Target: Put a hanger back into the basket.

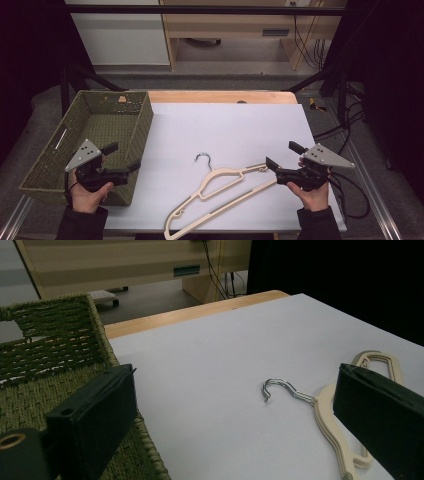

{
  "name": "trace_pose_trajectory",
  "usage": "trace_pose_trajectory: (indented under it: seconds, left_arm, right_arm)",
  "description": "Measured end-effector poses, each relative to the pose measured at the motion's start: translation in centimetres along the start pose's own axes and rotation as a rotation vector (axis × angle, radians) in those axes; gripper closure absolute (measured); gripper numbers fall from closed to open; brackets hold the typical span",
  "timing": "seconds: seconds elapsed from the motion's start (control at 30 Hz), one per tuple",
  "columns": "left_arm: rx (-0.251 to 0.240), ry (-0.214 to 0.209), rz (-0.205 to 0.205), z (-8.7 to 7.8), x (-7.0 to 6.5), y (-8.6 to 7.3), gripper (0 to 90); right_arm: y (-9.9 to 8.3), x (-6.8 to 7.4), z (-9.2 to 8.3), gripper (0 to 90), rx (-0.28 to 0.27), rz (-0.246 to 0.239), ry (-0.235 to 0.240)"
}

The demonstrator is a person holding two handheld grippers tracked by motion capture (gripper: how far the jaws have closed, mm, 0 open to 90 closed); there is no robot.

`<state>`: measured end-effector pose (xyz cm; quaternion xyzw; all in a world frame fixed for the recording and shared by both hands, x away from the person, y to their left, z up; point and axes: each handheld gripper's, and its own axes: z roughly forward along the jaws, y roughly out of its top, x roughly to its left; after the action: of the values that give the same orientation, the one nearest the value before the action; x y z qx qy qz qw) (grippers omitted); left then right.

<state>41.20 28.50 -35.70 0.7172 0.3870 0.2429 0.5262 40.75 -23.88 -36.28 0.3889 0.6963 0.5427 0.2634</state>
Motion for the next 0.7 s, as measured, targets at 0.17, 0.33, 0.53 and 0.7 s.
trace_pose_trajectory:
  seconds: [0.17, 0.33, 0.53, 0.7]
  left_arm:
    - [0.009, -0.001, 0.004, 0.2, 0.0, -0.1, 3.9]
    - [0.012, 0.002, 0.001, 0.1, 0.3, -0.1, 4.2]
    - [0.017, 0.004, -0.001, 0.1, 0.3, -0.2, 4.2]
    - [0.009, 0.005, -0.002, -0.2, 0.4, -0.1, 4.3]
  right_arm:
    - [0.2, 1.4, 1.8, 8.2, 0.043, 0.003, 0.017]
    - [0.5, 2.2, 2.8, 9.6, 0.057, -0.013, 0.029]
    - [1.0, 3.7, 4.8, 11.6, 0.1, -0.04, 0.041]
    - [1.4, 5.2, 6.9, 14.9, 0.139, -0.054, 0.054]
